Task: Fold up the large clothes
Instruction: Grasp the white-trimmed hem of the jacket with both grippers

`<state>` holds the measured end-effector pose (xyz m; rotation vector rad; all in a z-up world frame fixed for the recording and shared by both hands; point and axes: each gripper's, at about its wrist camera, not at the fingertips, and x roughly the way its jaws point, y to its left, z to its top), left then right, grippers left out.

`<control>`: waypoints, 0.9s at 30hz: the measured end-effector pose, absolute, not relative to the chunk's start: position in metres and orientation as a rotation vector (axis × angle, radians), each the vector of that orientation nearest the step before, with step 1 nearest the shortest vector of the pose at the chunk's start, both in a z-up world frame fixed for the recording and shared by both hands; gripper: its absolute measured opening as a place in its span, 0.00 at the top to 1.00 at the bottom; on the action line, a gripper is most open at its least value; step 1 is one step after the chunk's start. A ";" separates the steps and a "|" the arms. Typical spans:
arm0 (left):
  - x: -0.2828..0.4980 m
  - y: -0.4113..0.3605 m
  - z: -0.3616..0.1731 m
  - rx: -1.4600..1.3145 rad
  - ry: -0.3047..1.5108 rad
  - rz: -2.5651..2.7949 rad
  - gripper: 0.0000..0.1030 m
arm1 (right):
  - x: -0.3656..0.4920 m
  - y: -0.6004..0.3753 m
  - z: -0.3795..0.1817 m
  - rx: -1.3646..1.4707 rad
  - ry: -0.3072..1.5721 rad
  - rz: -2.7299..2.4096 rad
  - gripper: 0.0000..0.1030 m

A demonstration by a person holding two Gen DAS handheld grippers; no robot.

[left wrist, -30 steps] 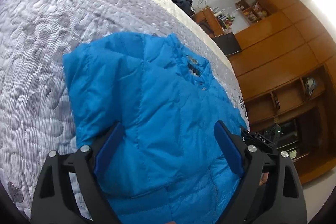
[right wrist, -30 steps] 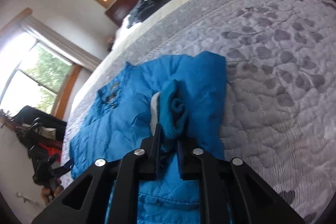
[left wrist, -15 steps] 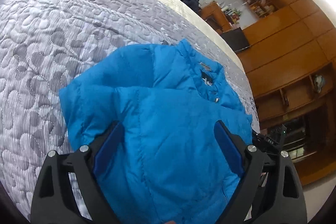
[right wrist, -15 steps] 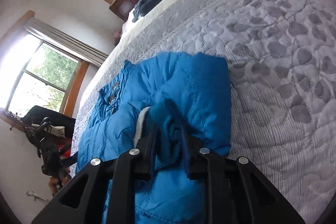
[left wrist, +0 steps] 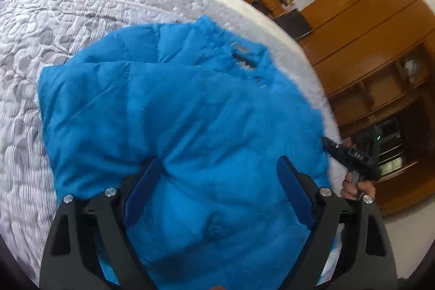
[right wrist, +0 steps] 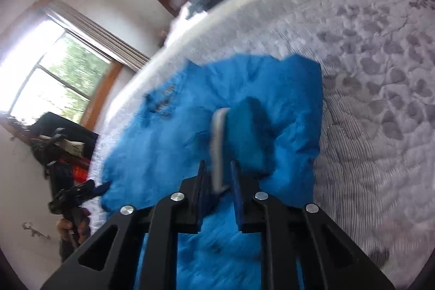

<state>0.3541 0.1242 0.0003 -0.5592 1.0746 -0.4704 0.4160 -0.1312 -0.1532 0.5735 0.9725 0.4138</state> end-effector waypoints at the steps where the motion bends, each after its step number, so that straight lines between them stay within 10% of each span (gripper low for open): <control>1: 0.348 0.126 0.006 -0.557 1.057 -0.477 0.15 | 0.404 -0.133 -0.143 0.567 0.951 0.427 0.79; 11: 0.227 0.164 0.014 -0.584 1.076 -0.414 0.12 | 0.295 -0.174 -0.147 0.564 1.028 0.443 0.42; 27: 0.085 0.169 -0.060 -0.837 1.256 -0.459 0.12 | 0.168 -0.181 -0.205 0.706 1.284 0.504 0.29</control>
